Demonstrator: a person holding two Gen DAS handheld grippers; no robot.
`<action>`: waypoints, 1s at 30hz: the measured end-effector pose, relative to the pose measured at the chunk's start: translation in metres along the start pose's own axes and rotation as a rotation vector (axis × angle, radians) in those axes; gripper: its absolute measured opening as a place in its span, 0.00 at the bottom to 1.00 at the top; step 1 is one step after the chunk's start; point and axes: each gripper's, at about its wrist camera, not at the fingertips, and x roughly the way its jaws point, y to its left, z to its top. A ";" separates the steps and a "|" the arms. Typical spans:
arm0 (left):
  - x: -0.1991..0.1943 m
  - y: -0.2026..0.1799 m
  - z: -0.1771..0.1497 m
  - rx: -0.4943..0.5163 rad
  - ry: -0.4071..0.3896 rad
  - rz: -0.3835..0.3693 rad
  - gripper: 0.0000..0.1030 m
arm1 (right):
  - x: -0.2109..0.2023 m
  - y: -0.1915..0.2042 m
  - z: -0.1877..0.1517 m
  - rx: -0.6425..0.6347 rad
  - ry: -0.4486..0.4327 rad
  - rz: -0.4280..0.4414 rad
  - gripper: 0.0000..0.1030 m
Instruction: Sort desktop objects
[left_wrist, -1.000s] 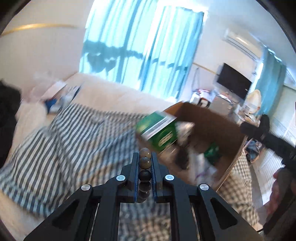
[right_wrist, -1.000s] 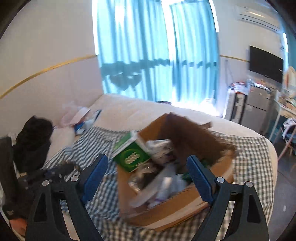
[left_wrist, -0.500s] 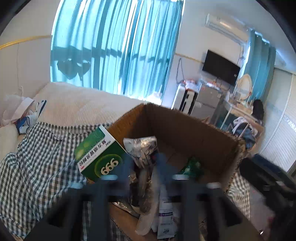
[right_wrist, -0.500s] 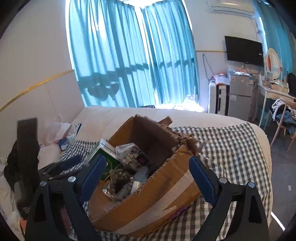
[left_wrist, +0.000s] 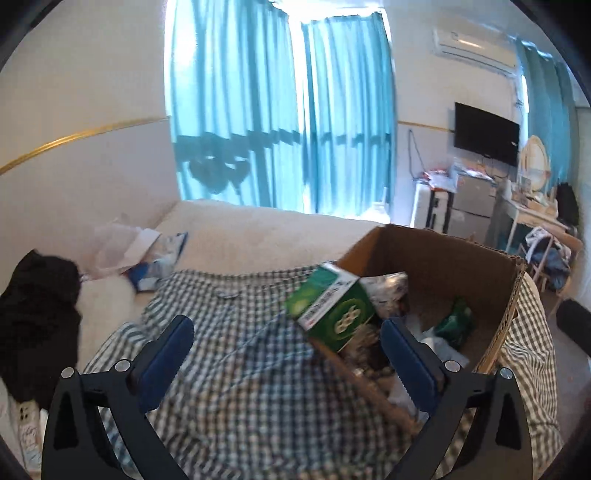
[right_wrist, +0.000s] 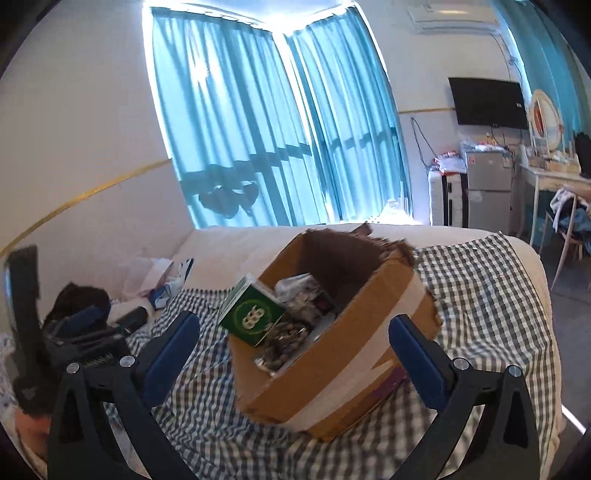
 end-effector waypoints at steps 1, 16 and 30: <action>-0.004 0.008 -0.003 -0.010 0.001 0.005 1.00 | 0.001 0.008 -0.006 -0.009 -0.001 -0.013 1.00; -0.003 0.056 -0.098 -0.068 0.048 0.114 1.00 | 0.054 0.035 -0.099 -0.016 0.136 -0.120 0.99; 0.014 0.041 -0.105 -0.055 0.103 0.088 1.00 | 0.066 0.029 -0.107 -0.019 0.190 -0.154 0.99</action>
